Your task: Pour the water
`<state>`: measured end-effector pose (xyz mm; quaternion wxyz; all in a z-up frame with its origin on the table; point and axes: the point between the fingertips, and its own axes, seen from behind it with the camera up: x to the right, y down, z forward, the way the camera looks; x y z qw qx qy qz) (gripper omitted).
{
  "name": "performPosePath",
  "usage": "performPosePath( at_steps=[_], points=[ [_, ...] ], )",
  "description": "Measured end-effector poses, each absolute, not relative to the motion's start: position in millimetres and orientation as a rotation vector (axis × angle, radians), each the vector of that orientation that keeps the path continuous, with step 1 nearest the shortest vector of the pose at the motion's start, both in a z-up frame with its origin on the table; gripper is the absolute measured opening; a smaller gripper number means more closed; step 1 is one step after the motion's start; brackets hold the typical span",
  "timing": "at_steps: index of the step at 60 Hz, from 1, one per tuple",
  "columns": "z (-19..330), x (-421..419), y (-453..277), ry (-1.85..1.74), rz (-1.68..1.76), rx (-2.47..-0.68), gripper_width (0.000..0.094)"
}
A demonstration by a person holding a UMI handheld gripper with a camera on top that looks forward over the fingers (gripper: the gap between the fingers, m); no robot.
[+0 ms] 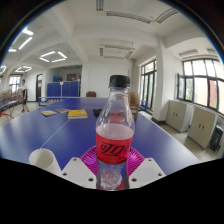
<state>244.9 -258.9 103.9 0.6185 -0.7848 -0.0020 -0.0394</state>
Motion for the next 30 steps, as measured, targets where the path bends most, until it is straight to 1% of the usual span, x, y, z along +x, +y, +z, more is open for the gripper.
performPosePath(
  at_steps=[6,7,8,10,11,13,17,18,19,22,24,26,27,29,30],
  points=[
    [79.6,252.3,-249.5,-0.007,-0.096,-1.861,0.0318],
    [92.4,251.9,-252.2,-0.01,-0.099,-1.816,0.0311],
    [78.3,245.5,-254.8,-0.01,-0.105,-1.818,0.0316],
    [90.4,250.6,-264.3,-0.017,-0.114,-1.81,0.0319],
    [86.5,248.0,-263.2,-0.023,-0.118,-1.817,0.0324],
    [90.3,245.7,-263.9,-0.035,-0.131,-1.807,0.0353],
    [91.3,243.4,-261.3,-0.049,-0.133,-1.807,0.0435],
    [97.8,245.7,-260.7,-0.048,-0.132,-1.808,0.0458],
    [91.0,245.1,-262.6,-0.047,-0.131,-1.81,0.048],
    [86.3,249.2,-263.2,-0.036,-0.128,-1.844,0.0535],
    [80.4,249.6,-265.5,-0.031,-0.123,-1.881,0.0667],
    [82.4,245.2,-266.8,-0.029,-0.11,-1.902,0.0848],
    [83.5,243.0,-268.9,-0.031,-0.102,-1.908,0.0859],
    [87.9,243.3,-277.3,-0.024,-0.1,-1.916,0.082],
    [92.4,243.9,-281.1,-0.017,-0.103,-1.914,0.0829]
  ],
)
